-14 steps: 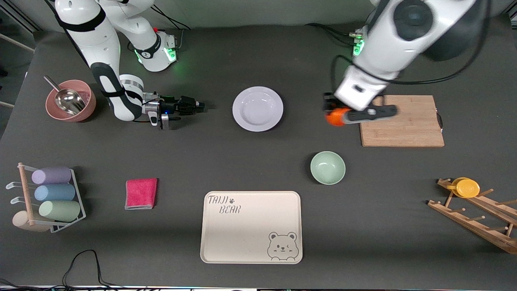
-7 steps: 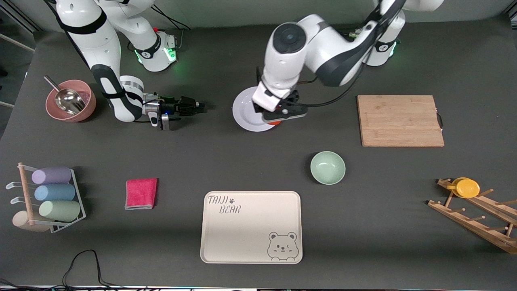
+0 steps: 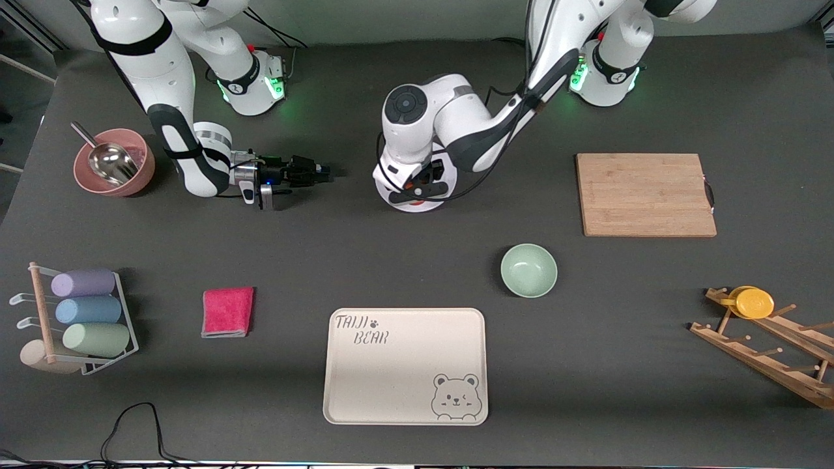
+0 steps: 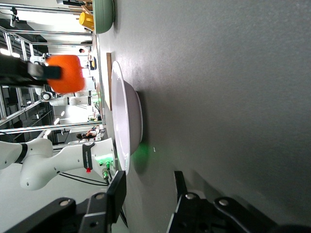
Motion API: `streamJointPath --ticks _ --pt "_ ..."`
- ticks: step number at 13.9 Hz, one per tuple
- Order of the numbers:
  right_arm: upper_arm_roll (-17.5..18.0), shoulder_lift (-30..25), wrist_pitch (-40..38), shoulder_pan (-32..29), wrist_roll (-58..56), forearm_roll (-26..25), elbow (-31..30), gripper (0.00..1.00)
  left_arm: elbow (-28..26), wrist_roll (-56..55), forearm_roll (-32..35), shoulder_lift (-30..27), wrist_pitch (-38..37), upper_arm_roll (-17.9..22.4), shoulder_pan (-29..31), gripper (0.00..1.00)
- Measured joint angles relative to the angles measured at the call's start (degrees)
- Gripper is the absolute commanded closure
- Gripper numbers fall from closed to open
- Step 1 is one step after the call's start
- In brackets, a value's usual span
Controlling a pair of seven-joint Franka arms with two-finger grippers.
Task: Place orange and plate with both arms
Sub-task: 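Carry the orange over the white plate with the left gripper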
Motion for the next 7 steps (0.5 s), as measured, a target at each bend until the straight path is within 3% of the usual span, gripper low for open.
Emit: streamJointPath --ticks 7 --pt "0.0 0.01 0.0 0.0 -0.13 0.0 0.0 0.53 -8.28 -1.88 0.77 1.13 8.41 0.21 -3.24 1.0"
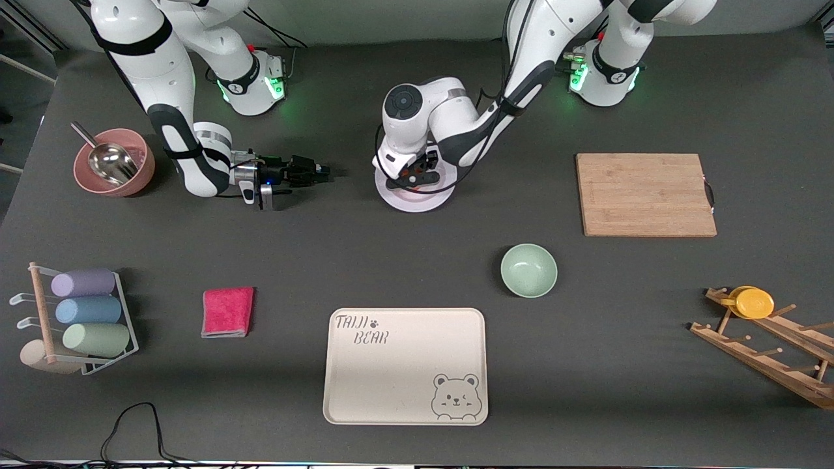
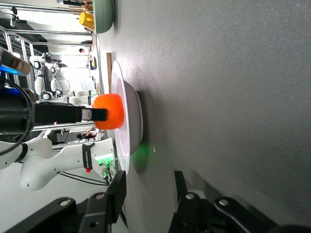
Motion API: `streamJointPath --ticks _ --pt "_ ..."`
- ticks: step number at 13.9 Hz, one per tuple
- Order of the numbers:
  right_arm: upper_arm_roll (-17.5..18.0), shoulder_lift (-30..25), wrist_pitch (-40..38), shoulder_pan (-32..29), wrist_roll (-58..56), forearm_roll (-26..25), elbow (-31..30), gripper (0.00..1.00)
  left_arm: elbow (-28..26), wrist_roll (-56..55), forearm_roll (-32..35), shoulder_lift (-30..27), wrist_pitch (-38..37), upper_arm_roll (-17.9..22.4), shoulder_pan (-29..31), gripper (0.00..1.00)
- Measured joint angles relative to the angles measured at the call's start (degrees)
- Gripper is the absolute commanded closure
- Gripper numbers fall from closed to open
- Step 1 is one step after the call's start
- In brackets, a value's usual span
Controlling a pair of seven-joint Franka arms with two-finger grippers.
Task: Place orange and plate with both arms
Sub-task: 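Carry the orange over the white plate with the left gripper, then lower the orange onto the plate and open the left gripper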
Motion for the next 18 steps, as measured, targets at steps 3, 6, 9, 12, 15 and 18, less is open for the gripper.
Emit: streamJointPath --ticks 3,6,9,12,15,18 --pt "0.0 0.0 0.0 0.0 -0.06 0.0 0.0 0.53 -0.22 -0.13 0.64 0.52 0.0 0.12 -0.72 1.0" --pt "0.0 0.0 0.0 0.0 -0.1 0.0 0.0 0.53 -0.23 -0.24 0.73 0.59 0.0 0.72 -0.72 0.0" --pt "0.0 0.0 0.0 0.0 -0.16 0.0 0.0 0.53 -0.17 -0.3 0.75 0.59 0.0 1.11 -0.46 0.0" --pt "0.0 0.0 -0.01 0.0 -0.2 0.02 0.0 0.53 0.3 -0.36 0.86 0.19 -0.38 1.14 0.12 0.0" --pt "0.07 0.05 -0.12 0.25 -0.36 1.94 0.12 0.53 2.11 1.06 1.22 -3.36 -4.53 1.3 3.5 0.0" --pt "0.26 0.41 -0.17 1.73 -0.49 4.66 0.23 0.53 3.17 10.67 1.16 -11.04 -10.9 1.47 11.77 0.0"
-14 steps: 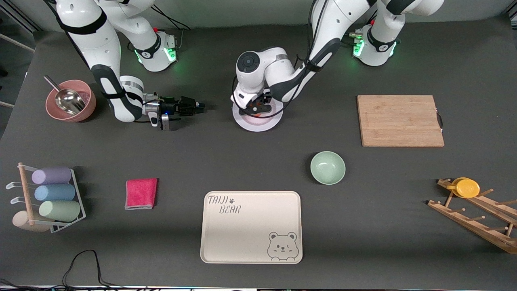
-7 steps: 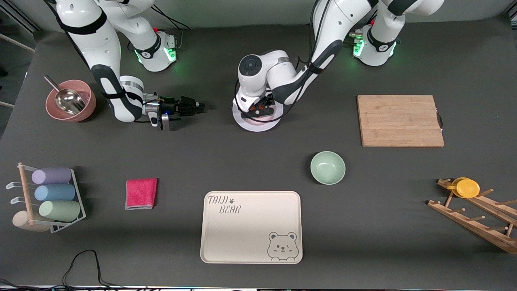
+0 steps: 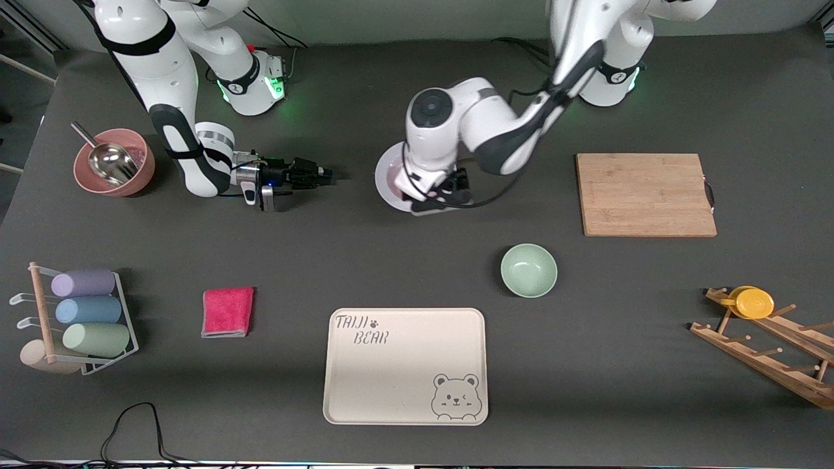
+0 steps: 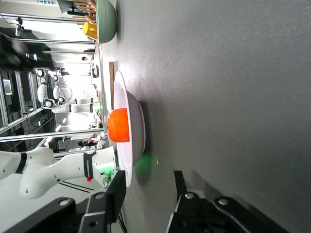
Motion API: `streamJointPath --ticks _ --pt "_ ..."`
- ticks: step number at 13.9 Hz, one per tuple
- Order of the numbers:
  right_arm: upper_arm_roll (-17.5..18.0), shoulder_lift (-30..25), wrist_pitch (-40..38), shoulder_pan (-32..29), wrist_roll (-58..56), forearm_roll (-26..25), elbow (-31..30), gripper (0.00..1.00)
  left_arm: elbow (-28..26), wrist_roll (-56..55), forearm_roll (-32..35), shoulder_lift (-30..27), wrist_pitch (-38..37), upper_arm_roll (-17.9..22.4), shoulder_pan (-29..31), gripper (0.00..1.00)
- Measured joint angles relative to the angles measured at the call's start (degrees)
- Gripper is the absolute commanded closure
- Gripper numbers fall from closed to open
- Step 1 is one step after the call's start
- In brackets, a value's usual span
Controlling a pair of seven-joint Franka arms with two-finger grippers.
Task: Place orange and plate with both arms
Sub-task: 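Lower the orange onto the plate and open the left gripper, then grasp the plate rim with the right gripper while the left gripper withdraws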
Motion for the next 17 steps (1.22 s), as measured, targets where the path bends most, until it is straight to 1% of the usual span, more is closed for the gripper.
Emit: streamJointPath --ticks 1,2,3,6,8,9,11,12,14,17 --pt "0.05 0.17 -0.01 0.82 -0.05 1.21 0.03 0.53 -0.01 3.26 -0.05 -2.4 -2.23 0.42 2.42 0.0" --pt "0.12 0.37 -0.03 1.77 -0.1 2.51 0.08 0.53 -0.02 7.14 -0.91 -4.7 -4.28 2.01 3.94 0.0" --pt "0.22 0.6 -0.07 2.89 -0.16 4.06 0.18 0.53 -0.04 11.87 -3.35 -6.91 -5.96 4.79 4.55 0.0" --pt "0.31 1.39 -0.15 7.07 -0.32 8.96 0.93 0.53 -0.16 30.16 -12.74 -12.84 -10.3 17.1 4.65 0.0" --pt "0.34 2.08 -0.15 9.76 -0.32 12.3 1.61 0.53 -0.25 39.62 -14.77 -15.78 -13.35 24.61 4.97 0.0" --pt "0.37 2.48 -0.16 11.0 -0.32 13.96 1.96 0.53 -0.26 43.31 -14.99 -16.92 -14.76 27.34 5.23 0.0" --pt "0.8 3.1 -0.17 12.92 -0.32 16.86 2.69 0.53 -0.29 49.12 -15.09 -18.66 -16.92 31.15 5.91 0.0" --pt "1.21 3.42 -0.18 13.67 -0.33 18.25 3.13 0.53 -0.28 51.07 -15.08 -19.35 -17.76 31.96 7.0 0.0" --pt "1.83 4.15 -0.44 15.3 -0.33 21.25 4.13 0.53 -0.05 53.65 -15.07 -20.55 -19.64 31.06 11.01 0.0" --pt "4.81 5.19 -0.56 16.34 -0.33 26.35 5.76 0.53 2.29 54.32 -14.78 -20.99 -23.73 25.82 17.63 0.0"
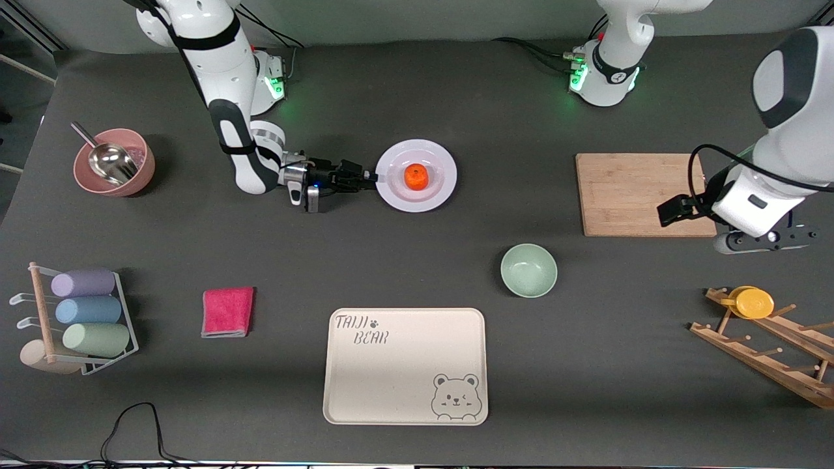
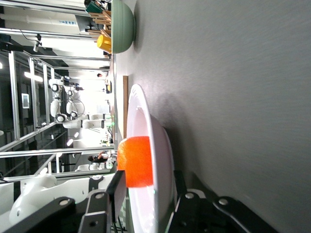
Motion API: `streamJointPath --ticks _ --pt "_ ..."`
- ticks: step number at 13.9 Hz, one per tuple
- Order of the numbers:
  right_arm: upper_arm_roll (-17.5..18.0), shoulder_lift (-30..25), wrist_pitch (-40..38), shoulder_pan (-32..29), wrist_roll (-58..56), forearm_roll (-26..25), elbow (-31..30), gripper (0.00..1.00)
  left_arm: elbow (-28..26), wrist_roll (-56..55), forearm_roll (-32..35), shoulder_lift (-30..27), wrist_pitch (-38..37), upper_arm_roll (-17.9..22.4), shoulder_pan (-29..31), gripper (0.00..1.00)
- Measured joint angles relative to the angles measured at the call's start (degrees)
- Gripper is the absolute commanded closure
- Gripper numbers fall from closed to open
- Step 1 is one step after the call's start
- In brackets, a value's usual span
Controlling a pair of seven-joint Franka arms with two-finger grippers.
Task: Place orange and plate with both arms
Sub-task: 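Grasp the plate rim with the right gripper while the left gripper withdraws, then slide the plate onto the bear tray with the right gripper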
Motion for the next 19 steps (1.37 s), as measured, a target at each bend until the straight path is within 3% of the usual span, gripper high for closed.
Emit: streamJointPath --ticks 2,6,8,10,13,16,19 --pt "1.18 0.46 -0.01 0.27 0.0 1.36 0.81 0.55 0.95 0.0 0.7 0.0 -0.62 -2.78 2.47 0.0" --pt "1.29 0.61 -0.02 0.27 0.0 1.55 0.92 0.76 1.21 -0.06 1.58 0.0 -0.79 -4.32 3.1 0.0" --pt "1.27 0.65 -0.03 0.26 0.0 1.55 0.92 0.88 1.52 -0.12 1.71 -0.01 -2.59 -3.72 2.73 0.0" --pt "1.27 0.76 -0.05 0.25 0.0 1.58 0.97 0.98 2.15 -0.12 1.94 -0.25 -4.72 -0.51 0.86 0.0" --pt "1.26 0.77 -0.02 0.07 0.15 1.59 1.31 1.0 2.23 0.11 3.04 -1.81 -6.21 3.49 -0.02 0.0" --pt "1.22 -0.62 -0.12 -0.72 2.91 0.24 2.44 1.0 2.15 0.32 3.65 -2.76 -6.4 1.65 2.73 0.0" --pt "1.14 -6.82 0.49 -5.29 9.29 -10.12 3.5 1.0 2.2 0.32 3.76 -2.78 -6.4 0.63 3.21 0.0"
